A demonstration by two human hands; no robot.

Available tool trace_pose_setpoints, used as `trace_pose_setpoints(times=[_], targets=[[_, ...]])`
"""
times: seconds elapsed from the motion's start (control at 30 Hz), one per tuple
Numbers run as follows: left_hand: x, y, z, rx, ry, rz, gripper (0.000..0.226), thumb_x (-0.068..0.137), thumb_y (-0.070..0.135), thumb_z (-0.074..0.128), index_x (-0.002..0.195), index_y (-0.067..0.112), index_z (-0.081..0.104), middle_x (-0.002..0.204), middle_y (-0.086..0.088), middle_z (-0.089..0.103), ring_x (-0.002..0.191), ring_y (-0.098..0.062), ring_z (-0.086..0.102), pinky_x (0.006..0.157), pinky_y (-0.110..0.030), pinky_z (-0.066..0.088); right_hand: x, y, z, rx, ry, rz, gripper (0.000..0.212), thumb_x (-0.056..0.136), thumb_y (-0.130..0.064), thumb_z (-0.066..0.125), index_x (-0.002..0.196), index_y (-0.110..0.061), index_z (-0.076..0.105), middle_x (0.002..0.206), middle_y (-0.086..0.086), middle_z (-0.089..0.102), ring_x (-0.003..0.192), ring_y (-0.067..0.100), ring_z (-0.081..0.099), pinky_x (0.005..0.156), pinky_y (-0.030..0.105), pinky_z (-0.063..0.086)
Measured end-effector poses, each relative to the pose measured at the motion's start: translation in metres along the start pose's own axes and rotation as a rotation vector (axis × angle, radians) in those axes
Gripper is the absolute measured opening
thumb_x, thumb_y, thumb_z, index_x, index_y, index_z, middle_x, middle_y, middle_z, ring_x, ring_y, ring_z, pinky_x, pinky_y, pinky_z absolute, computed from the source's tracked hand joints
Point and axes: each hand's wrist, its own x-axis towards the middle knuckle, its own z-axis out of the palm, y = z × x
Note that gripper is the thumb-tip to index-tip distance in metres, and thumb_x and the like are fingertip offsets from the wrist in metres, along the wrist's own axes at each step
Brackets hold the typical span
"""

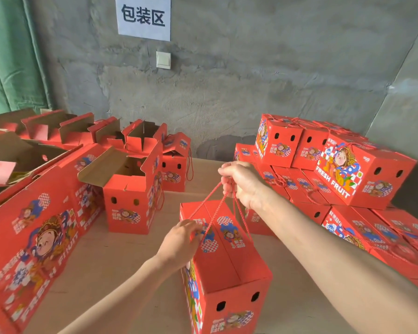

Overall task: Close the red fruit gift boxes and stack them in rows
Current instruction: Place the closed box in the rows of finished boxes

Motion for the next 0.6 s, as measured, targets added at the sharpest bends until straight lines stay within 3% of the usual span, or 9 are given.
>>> trace_pose_setpoints(times=[0.13,0.3,0.4,0.5,0.53,0.57,0.6], targets=[[0.008,0.003,0.001,-0.011,0.030,0.042,0.024,0.091,0.017,0.058,0.113,0.016,0.068,0.125,0.008,0.058,0.119,-0.009,0.050,0.096,-0.016,0.033,0.008,-0.004,-0.003,-0.127,0.082,-0.167,0.022,0.081,0.004,0.057,0.078,-0.016,0.050,0.060,0.002,0.050,0.046,0.014,0.042,0.046,0.023,0.034],[0.003,0.000,0.027,0.023,-0.165,0.038,0.034,0.092,0.018,0.053,0.126,0.017,0.058,0.143,0.007,0.044,0.132,-0.008,0.038,0.104,-0.013,0.023,0.010,0.029,-0.019,-0.299,0.107,-0.071,0.029,0.071,0.011,0.058,0.086,-0.013,0.049,0.069,0.006,0.050,0.047,0.015,0.042,0.048,0.026,0.036],[-0.001,0.000,0.043,0.100,-0.169,0.001,0.040,0.095,0.029,0.050,0.134,0.021,0.049,0.149,0.008,0.034,0.139,-0.009,0.026,0.112,-0.022,0.021,0.010,0.040,-0.036,-0.452,0.093,-0.054,0.048,0.071,0.008,0.059,0.114,-0.010,0.048,0.081,0.005,0.051,0.048,0.014,0.046,0.051,0.027,0.041],[0.000,0.000,0.048,0.211,-0.148,0.010,0.040,0.095,0.034,0.047,0.133,0.020,0.048,0.142,0.007,0.038,0.134,-0.015,0.027,0.110,-0.025,0.023,0.005,0.046,-0.054,-0.906,0.001,-0.019,0.082,0.073,0.003,0.063,0.144,-0.012,0.025,0.092,0.006,0.060,0.041,0.008,0.054,0.046,0.021,0.043],[0.001,-0.001,0.048,0.234,-0.146,0.017,0.040,0.095,0.036,0.046,0.132,0.022,0.047,0.140,0.008,0.039,0.132,-0.015,0.028,0.108,-0.026,0.024,0.002,0.050,-0.058,-1.078,-0.039,0.037,0.079,0.076,-0.001,0.064,0.144,-0.007,0.025,0.083,0.005,0.065,0.039,0.005,0.054,0.043,0.020,0.041],[0.001,-0.001,0.048,0.255,-0.146,0.027,0.039,0.095,0.037,0.045,0.132,0.023,0.047,0.138,0.008,0.039,0.131,-0.016,0.029,0.107,-0.027,0.025,-0.002,0.052,-0.061,-1.223,-0.086,0.101,0.061,0.079,-0.004,0.065,0.134,-0.001,0.039,0.072,0.004,0.069,0.041,0.005,0.054,0.043,0.020,0.040],[0.001,0.000,0.048,0.275,-0.149,0.038,0.038,0.096,0.038,0.043,0.131,0.024,0.047,0.137,0.008,0.040,0.130,-0.016,0.030,0.106,-0.028,0.026,-0.006,0.055,-0.062,-1.366,-0.136,0.167,0.032,0.080,-0.007,0.066,0.109,0.001,0.056,0.064,0.004,0.069,0.045,0.007,0.055,0.046,0.020,0.041]])
